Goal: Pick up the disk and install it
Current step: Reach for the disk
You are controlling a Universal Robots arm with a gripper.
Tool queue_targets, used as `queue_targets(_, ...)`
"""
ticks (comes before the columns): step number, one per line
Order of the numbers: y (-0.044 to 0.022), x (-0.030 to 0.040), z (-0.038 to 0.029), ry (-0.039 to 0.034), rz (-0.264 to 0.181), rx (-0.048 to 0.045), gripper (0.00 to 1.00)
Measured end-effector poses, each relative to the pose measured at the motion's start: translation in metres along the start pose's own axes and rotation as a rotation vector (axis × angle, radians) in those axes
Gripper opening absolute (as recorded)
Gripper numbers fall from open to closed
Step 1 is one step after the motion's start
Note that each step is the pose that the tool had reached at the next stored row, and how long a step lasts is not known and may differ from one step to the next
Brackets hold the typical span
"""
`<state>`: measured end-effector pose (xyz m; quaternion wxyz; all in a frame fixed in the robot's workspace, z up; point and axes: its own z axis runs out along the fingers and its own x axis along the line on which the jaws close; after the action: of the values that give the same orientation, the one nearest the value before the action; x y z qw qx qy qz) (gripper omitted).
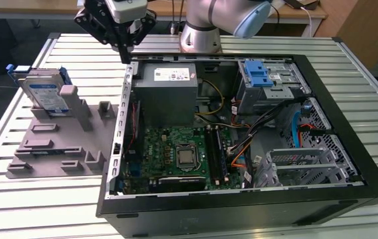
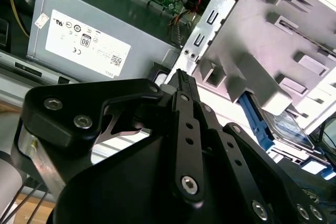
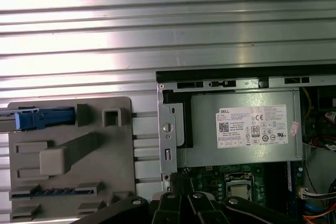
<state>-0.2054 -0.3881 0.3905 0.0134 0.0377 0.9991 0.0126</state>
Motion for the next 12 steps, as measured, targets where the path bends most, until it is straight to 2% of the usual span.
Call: queue_targets(12,-0.0004,0.0091,0.0001,0.0,0.0,0.0,0.11)
